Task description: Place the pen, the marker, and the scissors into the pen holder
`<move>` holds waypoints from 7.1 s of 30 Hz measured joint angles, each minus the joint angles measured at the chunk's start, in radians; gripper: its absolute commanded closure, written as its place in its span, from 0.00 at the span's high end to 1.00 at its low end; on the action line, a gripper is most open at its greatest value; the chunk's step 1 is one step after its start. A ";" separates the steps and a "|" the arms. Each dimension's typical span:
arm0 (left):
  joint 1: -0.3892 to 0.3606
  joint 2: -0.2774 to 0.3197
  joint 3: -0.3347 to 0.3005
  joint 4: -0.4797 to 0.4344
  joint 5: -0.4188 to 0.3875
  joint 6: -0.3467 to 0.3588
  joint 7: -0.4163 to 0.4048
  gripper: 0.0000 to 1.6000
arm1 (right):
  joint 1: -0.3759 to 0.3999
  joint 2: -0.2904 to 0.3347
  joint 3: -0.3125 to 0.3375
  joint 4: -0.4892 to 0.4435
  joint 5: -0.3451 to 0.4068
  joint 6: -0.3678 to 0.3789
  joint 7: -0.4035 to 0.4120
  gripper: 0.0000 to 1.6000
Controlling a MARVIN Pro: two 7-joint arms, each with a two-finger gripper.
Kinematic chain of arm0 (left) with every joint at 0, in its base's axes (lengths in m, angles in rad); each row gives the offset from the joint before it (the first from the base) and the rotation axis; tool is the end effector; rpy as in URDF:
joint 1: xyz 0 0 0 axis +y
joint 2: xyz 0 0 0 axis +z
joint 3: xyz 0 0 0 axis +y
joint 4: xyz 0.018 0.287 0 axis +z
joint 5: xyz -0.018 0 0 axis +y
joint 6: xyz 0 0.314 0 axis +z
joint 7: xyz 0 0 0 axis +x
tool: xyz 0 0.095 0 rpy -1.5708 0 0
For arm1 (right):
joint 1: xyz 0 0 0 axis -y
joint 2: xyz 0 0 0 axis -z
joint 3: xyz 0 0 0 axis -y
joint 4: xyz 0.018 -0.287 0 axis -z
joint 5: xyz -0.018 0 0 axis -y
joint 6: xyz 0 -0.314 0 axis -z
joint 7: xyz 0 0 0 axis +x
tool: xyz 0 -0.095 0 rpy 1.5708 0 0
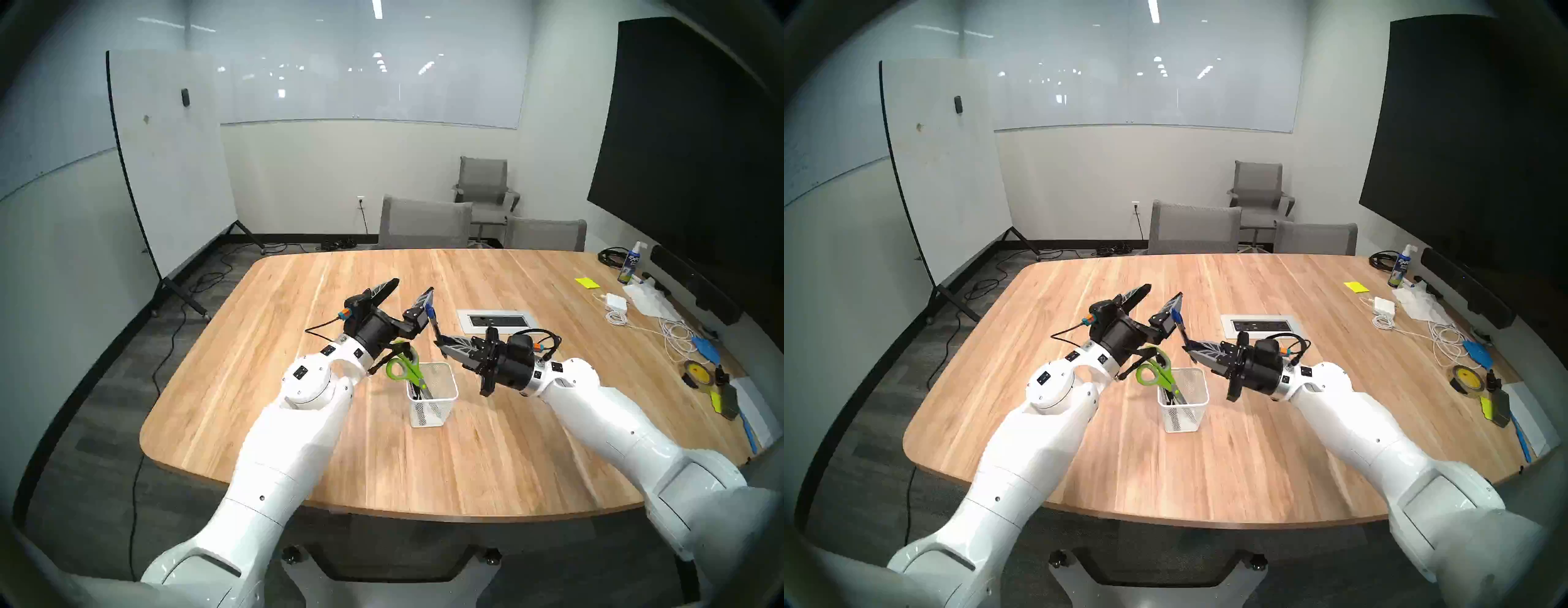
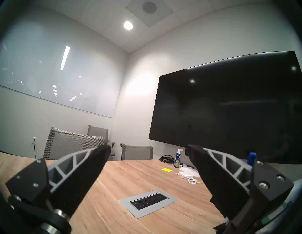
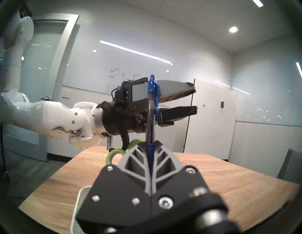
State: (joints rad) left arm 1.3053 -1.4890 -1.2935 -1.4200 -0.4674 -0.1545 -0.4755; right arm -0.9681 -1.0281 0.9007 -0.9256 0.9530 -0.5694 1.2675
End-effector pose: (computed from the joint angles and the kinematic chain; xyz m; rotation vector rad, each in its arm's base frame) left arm 0.4649 -0.1170 -0.2305 1.4350 -0.3716 1.9249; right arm 0.4721 -0.0257 -0.2779 -1.1039 -1.1051 -1.6645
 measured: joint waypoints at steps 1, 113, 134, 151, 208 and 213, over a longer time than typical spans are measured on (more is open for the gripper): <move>0.000 0.000 0.000 -0.001 0.000 0.001 0.001 1.00 | 0.002 -0.001 0.000 0.000 0.000 0.000 0.000 0.00; 0.094 0.002 0.075 -0.174 0.408 0.042 0.407 1.00 | -0.040 0.162 -0.071 -0.067 0.148 -0.076 -0.075 0.00; 0.112 -0.028 0.098 -0.214 0.486 0.114 0.540 1.00 | -0.040 0.181 -0.105 -0.070 0.171 -0.092 -0.092 0.00; 0.122 -0.043 0.119 -0.231 0.521 0.151 0.612 1.00 | -0.056 0.223 -0.113 -0.092 0.207 -0.114 -0.114 0.00; 0.174 0.042 -0.137 -0.518 0.407 0.535 0.775 1.00 | -0.097 0.323 -0.118 -0.198 0.257 -0.159 -0.160 0.00; 0.182 0.045 -0.141 -0.525 0.397 0.547 0.767 1.00 | -0.091 0.312 -0.130 -0.214 0.256 -0.156 -0.158 0.00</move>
State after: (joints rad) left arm 1.4871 -1.4440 -1.4344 -1.9450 -0.0699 0.3924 0.2915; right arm -1.0590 -0.7162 0.7704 -1.1391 1.2087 -0.7251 1.1091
